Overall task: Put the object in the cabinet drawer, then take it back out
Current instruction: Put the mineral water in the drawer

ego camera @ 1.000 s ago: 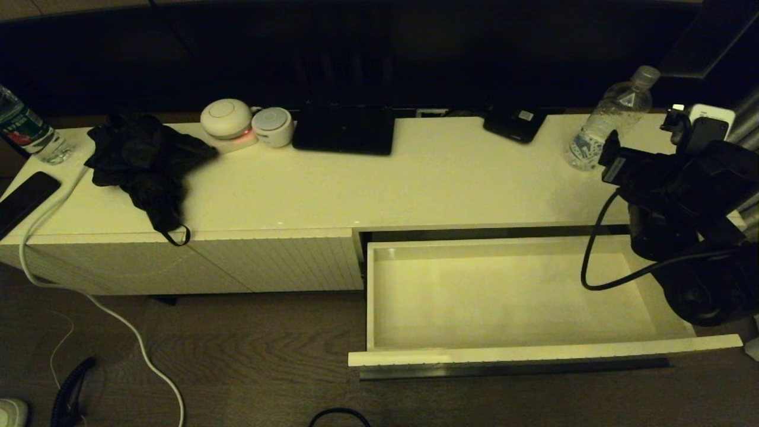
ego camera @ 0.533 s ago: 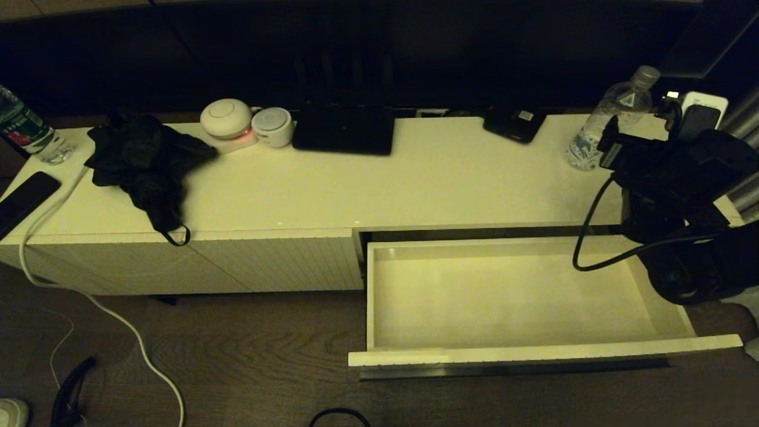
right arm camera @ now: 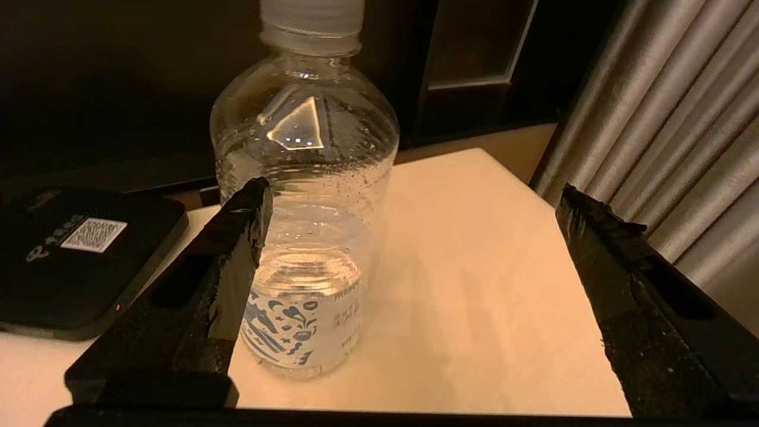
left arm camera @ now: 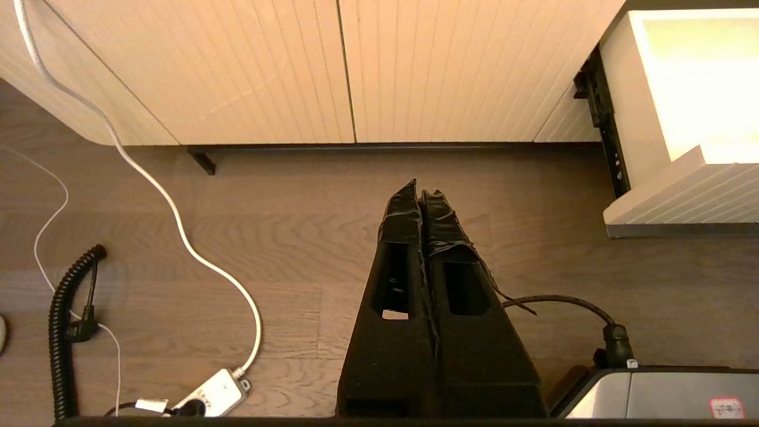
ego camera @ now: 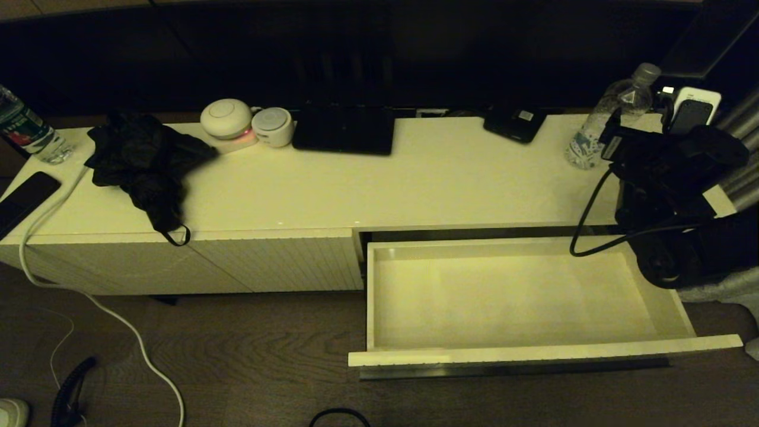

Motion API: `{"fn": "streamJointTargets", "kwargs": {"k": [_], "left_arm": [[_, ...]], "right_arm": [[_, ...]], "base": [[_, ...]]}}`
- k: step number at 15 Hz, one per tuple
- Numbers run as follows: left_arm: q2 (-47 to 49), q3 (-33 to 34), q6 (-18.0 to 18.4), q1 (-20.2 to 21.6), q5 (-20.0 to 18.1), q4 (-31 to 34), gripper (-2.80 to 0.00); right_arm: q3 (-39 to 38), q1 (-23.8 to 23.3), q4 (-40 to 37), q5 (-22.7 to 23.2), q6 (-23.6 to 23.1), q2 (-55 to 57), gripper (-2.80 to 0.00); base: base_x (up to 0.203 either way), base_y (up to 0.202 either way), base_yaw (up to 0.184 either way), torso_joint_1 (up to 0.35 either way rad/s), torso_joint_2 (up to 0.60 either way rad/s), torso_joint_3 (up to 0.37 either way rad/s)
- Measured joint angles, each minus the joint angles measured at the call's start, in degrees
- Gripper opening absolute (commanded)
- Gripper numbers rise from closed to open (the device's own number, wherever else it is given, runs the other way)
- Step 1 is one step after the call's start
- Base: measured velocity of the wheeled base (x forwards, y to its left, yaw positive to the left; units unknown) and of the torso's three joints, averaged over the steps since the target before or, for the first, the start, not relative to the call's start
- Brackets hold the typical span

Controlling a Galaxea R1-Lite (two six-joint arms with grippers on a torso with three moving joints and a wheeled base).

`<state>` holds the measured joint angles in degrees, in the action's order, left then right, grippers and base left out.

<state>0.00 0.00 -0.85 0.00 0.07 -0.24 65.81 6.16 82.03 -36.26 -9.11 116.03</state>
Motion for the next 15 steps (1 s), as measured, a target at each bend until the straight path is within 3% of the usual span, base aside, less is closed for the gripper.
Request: {"fn": "streamJointTargets", "kwargs": {"k": [4, 5, 15], "left_arm": [[0.0, 0.0, 0.0, 0.0, 0.0, 0.0, -2.8], [0.0, 0.0, 0.01, 0.0, 0.0, 0.0, -2.8], [0.0, 0.0, -0.02, 0.0, 0.02, -0.02, -2.8]], "right_arm": [[2.27, -0.34, -0.17, -0.04, -0.51, 1.58, 0.0], [2.46, -0.35, -0.04, -0.04, -0.67, 1.78, -2.8], [1.31, 0.17, 0.33, -0.23, -0.84, 1.82, -2.8]], "base": [[0.0, 0.0, 0.0, 0.0, 0.0, 0.0], [0.0, 0.0, 0.0, 0.0, 0.0, 0.0], [0.0, 0.0, 0.0, 0.0, 0.0, 0.0]]}}
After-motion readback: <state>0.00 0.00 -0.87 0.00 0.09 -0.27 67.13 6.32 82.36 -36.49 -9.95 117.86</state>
